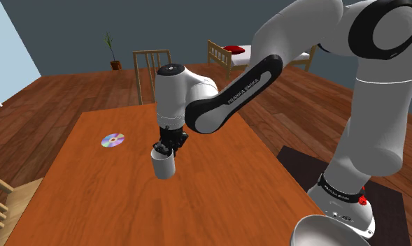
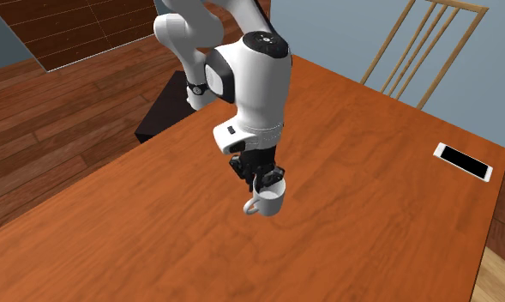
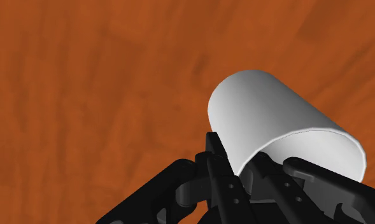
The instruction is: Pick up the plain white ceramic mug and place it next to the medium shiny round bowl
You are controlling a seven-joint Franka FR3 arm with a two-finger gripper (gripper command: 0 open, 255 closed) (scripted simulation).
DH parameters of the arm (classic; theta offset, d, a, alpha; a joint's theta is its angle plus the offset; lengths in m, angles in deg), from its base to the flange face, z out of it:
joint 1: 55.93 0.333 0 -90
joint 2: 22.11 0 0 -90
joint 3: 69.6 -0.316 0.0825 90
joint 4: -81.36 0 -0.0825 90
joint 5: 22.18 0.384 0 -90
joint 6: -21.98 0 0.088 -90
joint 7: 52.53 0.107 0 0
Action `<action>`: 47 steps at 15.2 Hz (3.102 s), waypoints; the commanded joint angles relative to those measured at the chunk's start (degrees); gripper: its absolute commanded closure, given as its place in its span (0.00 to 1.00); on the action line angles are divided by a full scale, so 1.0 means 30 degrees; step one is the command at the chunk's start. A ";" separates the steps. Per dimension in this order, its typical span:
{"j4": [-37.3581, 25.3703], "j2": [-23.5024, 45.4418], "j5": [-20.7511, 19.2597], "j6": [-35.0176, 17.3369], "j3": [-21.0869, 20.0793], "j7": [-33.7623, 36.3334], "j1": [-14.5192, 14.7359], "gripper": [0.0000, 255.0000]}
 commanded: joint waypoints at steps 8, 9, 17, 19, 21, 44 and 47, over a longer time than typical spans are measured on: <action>-0.0812 -0.1243 0.1118 0.1827 -0.0339 -0.0907 -0.0273 1.00; -0.0938 -0.1358 0.1224 0.2046 -0.0366 -0.0995 -0.0293 1.00; -0.2110 -0.2144 0.1940 0.3847 -0.0520 -0.1613 -0.0403 1.00; -0.2449 -0.2300 0.2083 0.4310 -0.0545 -0.1744 -0.0419 1.00; -0.2806 -0.2440 0.2211 0.4778 -0.0567 -0.1865 -0.0431 1.00; 0.4598 -1.1843 0.7510 0.5718 -0.2889 0.1059 0.2721 1.00; 0.5229 -1.2974 0.8268 0.6105 -0.3383 0.1868 0.3523 1.00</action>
